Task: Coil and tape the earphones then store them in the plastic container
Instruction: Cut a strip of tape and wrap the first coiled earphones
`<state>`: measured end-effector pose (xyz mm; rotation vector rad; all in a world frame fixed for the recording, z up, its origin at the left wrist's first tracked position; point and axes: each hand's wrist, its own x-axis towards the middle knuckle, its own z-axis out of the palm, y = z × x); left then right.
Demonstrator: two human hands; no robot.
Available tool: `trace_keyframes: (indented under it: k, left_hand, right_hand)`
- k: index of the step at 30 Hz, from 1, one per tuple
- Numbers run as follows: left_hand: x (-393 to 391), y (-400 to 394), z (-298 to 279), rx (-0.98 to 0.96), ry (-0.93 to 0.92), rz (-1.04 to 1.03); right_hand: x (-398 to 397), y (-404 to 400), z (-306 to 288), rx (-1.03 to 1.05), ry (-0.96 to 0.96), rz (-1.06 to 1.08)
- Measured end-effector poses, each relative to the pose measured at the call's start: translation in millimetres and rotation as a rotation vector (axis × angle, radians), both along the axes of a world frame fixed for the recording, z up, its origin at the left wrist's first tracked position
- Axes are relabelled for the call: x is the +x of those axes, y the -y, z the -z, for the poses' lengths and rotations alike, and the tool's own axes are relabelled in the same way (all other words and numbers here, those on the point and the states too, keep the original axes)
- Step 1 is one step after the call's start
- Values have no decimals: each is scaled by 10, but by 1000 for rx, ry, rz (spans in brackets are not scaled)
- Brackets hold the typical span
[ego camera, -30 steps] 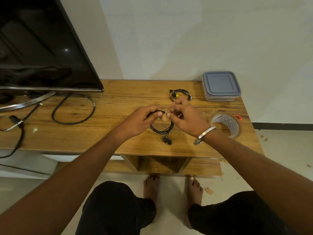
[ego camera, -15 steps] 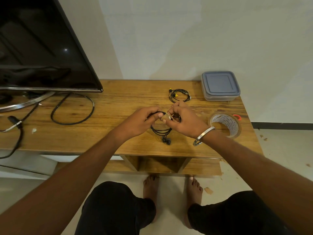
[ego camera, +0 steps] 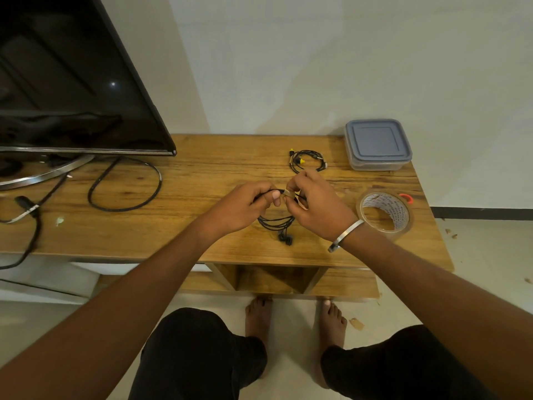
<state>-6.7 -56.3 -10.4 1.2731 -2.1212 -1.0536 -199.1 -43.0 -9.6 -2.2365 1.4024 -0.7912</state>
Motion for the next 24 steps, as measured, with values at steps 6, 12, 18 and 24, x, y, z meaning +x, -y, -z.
trace_keyframes:
  k: [6, 12, 18, 24]
  left_hand:
    - [-16, -9, 10, 51, -42, -31]
    - [-59, -22, 24, 104, -109, -64]
    - [-56, -13, 77, 110, -117, -125]
    - [-4, 58, 175, 96, -53, -270]
  right_hand:
    - [38, 8, -8, -121, -72, 1]
    - [85, 42, 7, -130, -243, -18]
    - [155, 123, 23, -32, -171, 11]
    - [266, 215, 45, 292, -6, 80]
